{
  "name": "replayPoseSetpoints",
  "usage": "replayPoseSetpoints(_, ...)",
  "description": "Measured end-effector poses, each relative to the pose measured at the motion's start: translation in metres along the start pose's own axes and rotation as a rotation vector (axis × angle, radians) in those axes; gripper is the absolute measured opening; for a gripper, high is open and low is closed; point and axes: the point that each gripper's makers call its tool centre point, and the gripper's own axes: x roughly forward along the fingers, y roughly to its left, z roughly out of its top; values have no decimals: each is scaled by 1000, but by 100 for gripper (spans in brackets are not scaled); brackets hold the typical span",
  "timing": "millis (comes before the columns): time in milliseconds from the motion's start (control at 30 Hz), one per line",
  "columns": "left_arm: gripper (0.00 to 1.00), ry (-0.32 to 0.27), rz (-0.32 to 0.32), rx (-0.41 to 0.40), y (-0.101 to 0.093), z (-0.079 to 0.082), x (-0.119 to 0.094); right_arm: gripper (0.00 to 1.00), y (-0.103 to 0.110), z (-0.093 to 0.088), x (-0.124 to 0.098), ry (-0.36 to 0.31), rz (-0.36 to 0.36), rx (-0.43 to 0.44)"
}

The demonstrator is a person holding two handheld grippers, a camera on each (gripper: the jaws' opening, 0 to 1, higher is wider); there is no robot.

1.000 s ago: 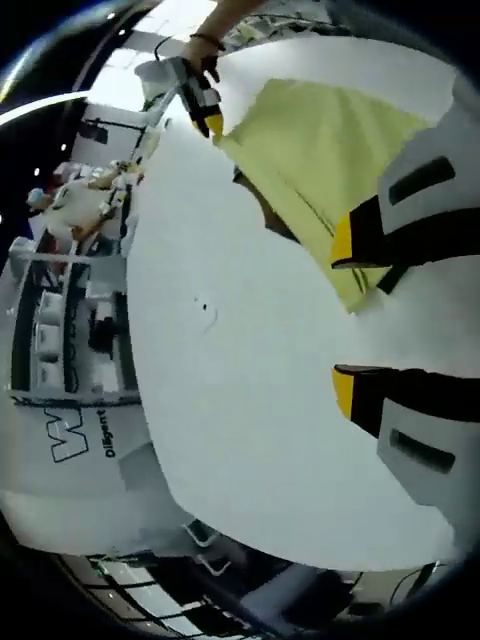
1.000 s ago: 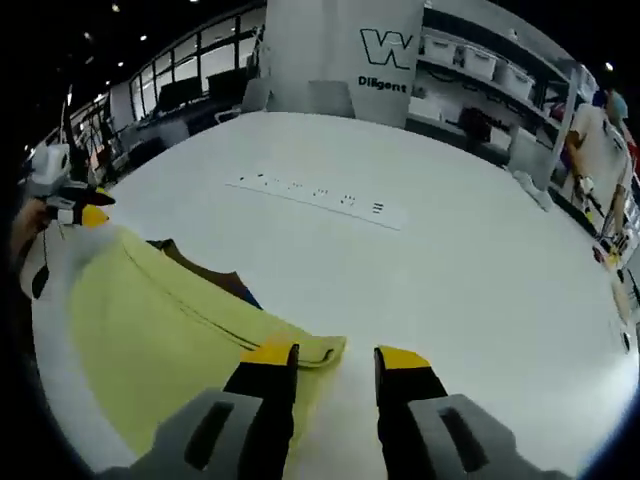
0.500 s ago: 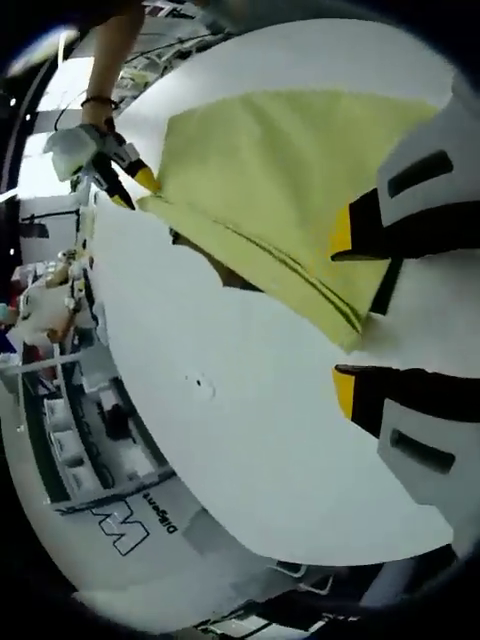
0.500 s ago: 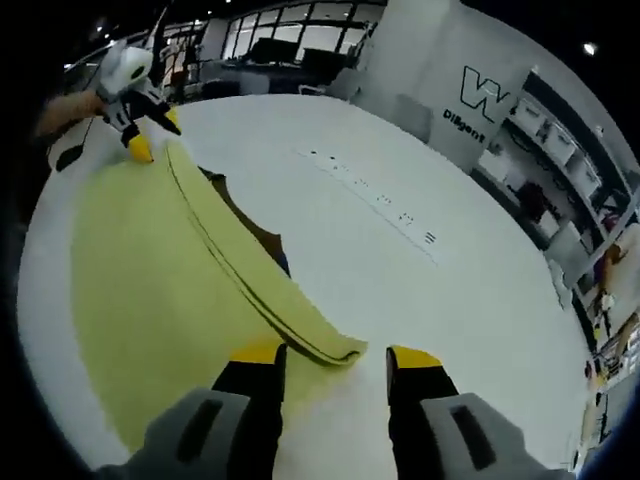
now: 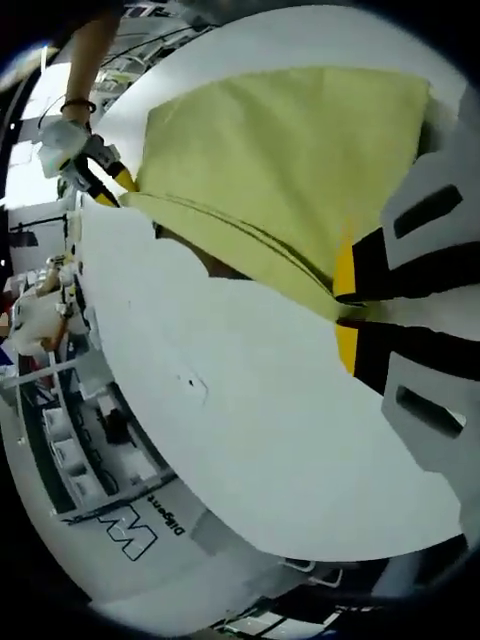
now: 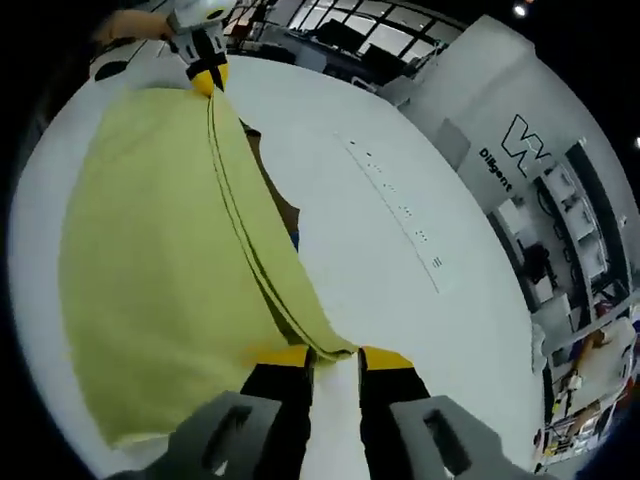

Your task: Fold the garment on the visible template until the final outline fits inside the template.

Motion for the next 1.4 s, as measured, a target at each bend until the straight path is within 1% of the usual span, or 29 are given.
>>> replayPoseSetpoints(33,9,8,3,-19,0,0,0,0,0,0,0,1,6,3)
replayPoseSetpoints(133,5,10,-2,-25,0,1,-1,0,-2,1,-2,-12,-2,21)
replayPoseSetpoints(233,4,-16,-19,-67,-1,7,-8,0,-8,7,-10,-40,-13,65)
replayPoseSetpoints(300,4,-18,-20,-65,-1,7,-11,0,-12,11,-14,-57,-25,81)
replayPoseSetpoints(367,4,-26,-20,-65,-1,9,-16,0,-17,16,-19,-75,-38,116)
replayPoseSetpoints(433,4,-44,-21,-97,1,13,-20,0,-19,19,-21,-82,-39,134)
replayPoseSetpoints(500,4,-83,-23,-158,3,21,-27,0,-22,24,-23,-103,-44,167)
replayPoseSetpoints(533,4,-93,-32,-188,3,23,-29,0,-21,26,-23,-106,-36,191)
replayPoseSetpoints(567,4,-97,-38,-201,3,24,-30,0,-22,26,-22,-106,-39,196)
replayPoseSetpoints(600,4,-89,-25,-259,8,23,-33,0,-23,26,-21,-106,-42,201)
replayPoseSetpoints(633,4,-81,-22,-243,11,23,-33,0,-23,24,-20,-95,-44,208)
replayPoseSetpoints(667,4,-74,-19,-247,12,23,-35,0,-24,24,-20,-92,-54,209)
replayPoseSetpoints(700,4,-66,-3,-261,14,23,-38,0,-25,25,-21,-96,-57,221)
replayPoseSetpoints(767,4,-68,-3,-271,16,26,-41,0,-26,27,-21,-106,-54,265)
replayPoseSetpoints(800,4,-48,-7,-307,15,24,-40,0,-27,27,-19,-104,-59,275)
replayPoseSetpoints(867,4,-26,7,-302,18,21,-37,0,-26,28,-14,-103,-58,300)
replayPoseSetpoints(900,4,6,38,-331,23,13,-31,0,-25,31,-9,-100,-64,302)
replayPoseSetpoints(933,4,11,37,-338,23,12,-28,0,-25,32,-7,-98,-66,301)
replayPoseSetpoints(967,4,41,41,-369,24,5,-21,0,-25,33,-2,-86,-74,296)
replayPoseSetpoints(1000,4,39,41,-364,24,5,-18,0,-24,34,-1,-81,-74,297)
replayPoseSetpoints(1067,4,43,42,-362,24,3,-8,0,-24,31,8,-51,-78,300)
replayPoseSetpoints(1100,4,44,40,-361,23,2,-7,0,-24,30,9,-44,-79,304)
replayPoseSetpoints(1133,4,67,39,-361,22,-2,-3,0,-26,28,14,-36,-90,317)
replayPoseSetpoints(1200,4,80,44,-366,22,-6,1,0,-24,22,17,-14,-84,375)
replayPoseSetpoints(1233,4,81,45,-395,22,-8,2,0,-25,19,19,-8,-89,417)
replayPoseSetpoints(1300,4,75,44,-429,23,-6,3,0,-23,18,23,-11,-76,425)
replayPoseSetpoints(1400,6,68,51,-442,25,-6,3,0,-21,16,25,-4,-73,436)
